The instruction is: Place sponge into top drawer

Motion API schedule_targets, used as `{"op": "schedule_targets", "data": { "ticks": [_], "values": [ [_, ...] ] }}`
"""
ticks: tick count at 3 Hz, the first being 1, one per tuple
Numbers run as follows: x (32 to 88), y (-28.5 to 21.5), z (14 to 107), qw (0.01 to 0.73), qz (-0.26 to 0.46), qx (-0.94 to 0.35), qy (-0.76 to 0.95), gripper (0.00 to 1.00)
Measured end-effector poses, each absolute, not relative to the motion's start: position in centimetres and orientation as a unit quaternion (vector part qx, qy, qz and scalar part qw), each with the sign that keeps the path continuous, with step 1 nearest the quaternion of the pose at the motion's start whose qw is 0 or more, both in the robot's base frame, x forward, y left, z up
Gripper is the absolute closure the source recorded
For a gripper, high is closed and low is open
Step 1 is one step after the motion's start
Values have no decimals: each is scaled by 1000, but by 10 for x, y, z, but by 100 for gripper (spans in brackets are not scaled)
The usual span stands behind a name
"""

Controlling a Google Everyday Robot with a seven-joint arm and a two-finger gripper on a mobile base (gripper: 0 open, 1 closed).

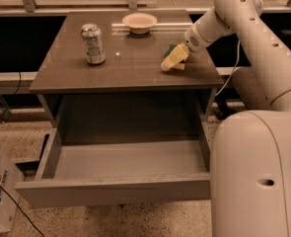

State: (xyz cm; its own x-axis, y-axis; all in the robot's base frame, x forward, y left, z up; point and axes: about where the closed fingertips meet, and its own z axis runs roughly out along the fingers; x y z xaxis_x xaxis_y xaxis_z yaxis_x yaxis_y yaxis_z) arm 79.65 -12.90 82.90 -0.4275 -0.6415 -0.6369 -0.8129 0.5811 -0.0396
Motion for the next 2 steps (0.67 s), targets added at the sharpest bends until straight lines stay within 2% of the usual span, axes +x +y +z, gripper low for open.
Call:
{"op": "schedule_targets", "data": {
  "ticks": [1,2],
  "values": [
    [798,-134,826,311,138,-434,834,49],
    [791,-139,843,316,125,-440,831,72]
  ]
}}
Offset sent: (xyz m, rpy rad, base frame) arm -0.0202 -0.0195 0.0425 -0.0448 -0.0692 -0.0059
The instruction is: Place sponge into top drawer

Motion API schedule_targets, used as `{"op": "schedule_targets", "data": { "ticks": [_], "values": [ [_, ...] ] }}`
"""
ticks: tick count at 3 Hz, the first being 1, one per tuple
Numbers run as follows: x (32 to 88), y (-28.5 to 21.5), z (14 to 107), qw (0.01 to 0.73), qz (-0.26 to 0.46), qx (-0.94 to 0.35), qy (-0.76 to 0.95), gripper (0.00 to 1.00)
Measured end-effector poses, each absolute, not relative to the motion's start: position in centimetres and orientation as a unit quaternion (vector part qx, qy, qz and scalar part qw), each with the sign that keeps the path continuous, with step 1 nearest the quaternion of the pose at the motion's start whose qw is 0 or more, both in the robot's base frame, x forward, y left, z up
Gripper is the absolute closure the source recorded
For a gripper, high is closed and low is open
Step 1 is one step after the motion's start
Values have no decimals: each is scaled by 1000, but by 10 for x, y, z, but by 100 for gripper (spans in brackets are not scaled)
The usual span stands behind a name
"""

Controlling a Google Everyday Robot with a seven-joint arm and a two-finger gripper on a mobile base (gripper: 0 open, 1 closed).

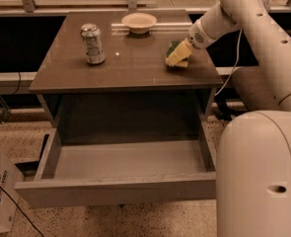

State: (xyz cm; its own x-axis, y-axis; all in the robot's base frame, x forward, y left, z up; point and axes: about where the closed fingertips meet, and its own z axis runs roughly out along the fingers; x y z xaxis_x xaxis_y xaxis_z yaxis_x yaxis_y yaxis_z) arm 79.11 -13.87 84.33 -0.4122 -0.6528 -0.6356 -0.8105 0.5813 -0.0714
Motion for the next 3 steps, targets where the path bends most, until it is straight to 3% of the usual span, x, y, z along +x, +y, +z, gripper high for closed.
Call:
{"op": "schedule_targets", "data": {
  "ticks": [1,3],
  "values": [
    [761,-134,876,309,96,-481,815,96],
    [629,-96,908,242,79,-565,785,100]
  ]
}}
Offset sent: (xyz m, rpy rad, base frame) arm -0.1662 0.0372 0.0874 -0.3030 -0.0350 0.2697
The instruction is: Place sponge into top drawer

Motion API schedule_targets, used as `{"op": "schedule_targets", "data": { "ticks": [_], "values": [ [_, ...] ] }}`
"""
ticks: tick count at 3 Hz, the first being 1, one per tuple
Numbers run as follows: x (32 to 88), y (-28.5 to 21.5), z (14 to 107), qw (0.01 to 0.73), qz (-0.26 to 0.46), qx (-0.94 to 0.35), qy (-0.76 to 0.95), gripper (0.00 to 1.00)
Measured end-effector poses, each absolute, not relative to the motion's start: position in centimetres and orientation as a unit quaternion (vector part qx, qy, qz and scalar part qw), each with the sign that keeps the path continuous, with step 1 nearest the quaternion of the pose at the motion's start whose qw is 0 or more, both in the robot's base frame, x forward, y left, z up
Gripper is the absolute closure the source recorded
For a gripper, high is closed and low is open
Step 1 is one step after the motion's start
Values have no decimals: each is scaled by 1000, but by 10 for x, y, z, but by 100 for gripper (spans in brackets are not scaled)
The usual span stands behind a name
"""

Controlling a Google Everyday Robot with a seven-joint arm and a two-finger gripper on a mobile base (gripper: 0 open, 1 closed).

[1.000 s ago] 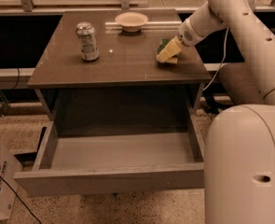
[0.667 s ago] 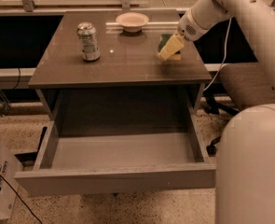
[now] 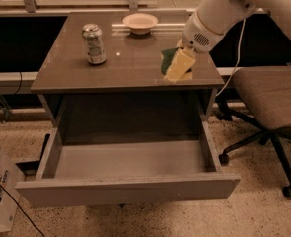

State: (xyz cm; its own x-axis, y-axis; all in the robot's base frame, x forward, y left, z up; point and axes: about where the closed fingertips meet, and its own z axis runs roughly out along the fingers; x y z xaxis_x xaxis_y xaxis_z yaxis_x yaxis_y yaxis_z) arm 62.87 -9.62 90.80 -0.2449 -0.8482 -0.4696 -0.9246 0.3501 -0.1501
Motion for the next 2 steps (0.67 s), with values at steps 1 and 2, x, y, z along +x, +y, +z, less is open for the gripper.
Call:
{"op": "schedule_targets", "data": {
  "ticks": [1,2],
  "values": [
    [559,-63,870,178,100,-578,790,100],
    [524,-39,827,143,102,-580,796,100]
  ]
}}
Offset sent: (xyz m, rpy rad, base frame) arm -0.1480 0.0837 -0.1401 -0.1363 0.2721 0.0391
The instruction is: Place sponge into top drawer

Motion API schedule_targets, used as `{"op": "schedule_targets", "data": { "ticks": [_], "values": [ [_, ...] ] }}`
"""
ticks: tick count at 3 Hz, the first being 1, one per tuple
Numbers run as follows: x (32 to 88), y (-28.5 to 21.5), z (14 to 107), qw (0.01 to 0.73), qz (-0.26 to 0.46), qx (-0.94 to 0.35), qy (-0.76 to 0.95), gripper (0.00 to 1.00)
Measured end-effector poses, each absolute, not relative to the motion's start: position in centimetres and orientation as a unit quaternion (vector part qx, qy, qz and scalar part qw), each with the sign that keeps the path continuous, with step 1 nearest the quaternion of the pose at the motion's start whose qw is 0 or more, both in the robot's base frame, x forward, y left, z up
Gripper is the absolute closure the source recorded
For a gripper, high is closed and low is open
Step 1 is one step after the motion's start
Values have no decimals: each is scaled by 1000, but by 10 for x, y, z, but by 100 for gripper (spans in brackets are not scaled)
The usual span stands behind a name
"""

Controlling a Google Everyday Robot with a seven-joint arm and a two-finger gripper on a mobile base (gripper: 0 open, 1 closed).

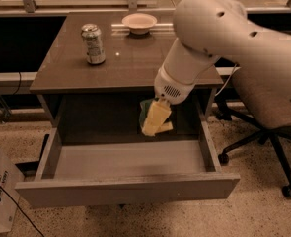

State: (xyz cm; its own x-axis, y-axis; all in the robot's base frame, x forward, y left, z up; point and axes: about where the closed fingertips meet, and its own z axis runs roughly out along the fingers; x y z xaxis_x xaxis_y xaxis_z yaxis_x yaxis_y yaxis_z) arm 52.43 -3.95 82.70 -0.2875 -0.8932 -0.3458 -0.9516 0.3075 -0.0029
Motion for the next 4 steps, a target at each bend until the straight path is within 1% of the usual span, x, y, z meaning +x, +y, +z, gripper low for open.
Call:
{"op": "schedule_targets", "data": {
  "ticks": [1,2,3,4],
  "values": [
    [508,-37,777,122,96,-560,814,100],
    [508,-39,732,113,90,-544,827,100],
    [517,-42,695,111,85,-523,841,84],
    [531,-50,665,109,79,-499,856,53]
  ]
}}
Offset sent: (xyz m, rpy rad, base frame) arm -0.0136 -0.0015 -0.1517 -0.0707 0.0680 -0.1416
